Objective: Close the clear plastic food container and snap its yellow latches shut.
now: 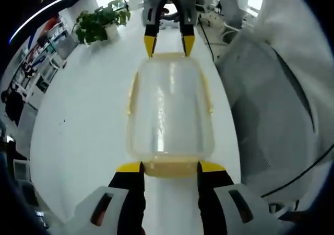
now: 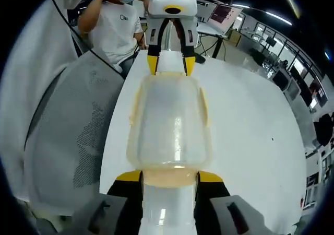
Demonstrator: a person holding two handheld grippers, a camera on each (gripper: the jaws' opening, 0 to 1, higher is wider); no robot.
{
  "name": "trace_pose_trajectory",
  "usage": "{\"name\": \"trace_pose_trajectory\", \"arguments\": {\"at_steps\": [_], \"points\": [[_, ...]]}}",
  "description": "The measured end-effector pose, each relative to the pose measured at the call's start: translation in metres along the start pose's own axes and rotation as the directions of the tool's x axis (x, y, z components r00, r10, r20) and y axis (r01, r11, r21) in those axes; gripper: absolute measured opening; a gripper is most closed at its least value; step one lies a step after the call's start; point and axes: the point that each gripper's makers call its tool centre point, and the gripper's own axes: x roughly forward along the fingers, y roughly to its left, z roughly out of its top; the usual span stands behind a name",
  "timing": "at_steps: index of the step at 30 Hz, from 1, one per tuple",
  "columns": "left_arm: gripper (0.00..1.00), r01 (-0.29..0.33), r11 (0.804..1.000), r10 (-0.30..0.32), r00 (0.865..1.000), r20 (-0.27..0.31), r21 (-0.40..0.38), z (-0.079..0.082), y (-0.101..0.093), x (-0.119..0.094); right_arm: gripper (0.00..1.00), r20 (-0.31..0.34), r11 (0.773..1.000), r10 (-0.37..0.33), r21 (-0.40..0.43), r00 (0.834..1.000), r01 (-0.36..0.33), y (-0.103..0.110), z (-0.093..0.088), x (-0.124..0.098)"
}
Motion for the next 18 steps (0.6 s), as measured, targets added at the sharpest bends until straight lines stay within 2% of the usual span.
{"name": "trace_pose_trajectory", "arguments": {"at_steps": [9, 18], "points": [[0.37, -0.002, 1.000, 0.002, 1.000, 0.004, 0.013, 0.027, 0.005, 0.016, 0.36, -0.003, 1.000, -0.005, 0.009, 1.000, 0.005, -0.003, -0.028, -0.012], [0.37, -0.002, 1.000, 0.002, 1.000, -0.007, 0.006, 0.047, 0.006, 0.034, 0.36, -0.004, 1.000, 0.001, 0.005, 1.000, -0.001, -0.005, -0.055, -0.020]]}}
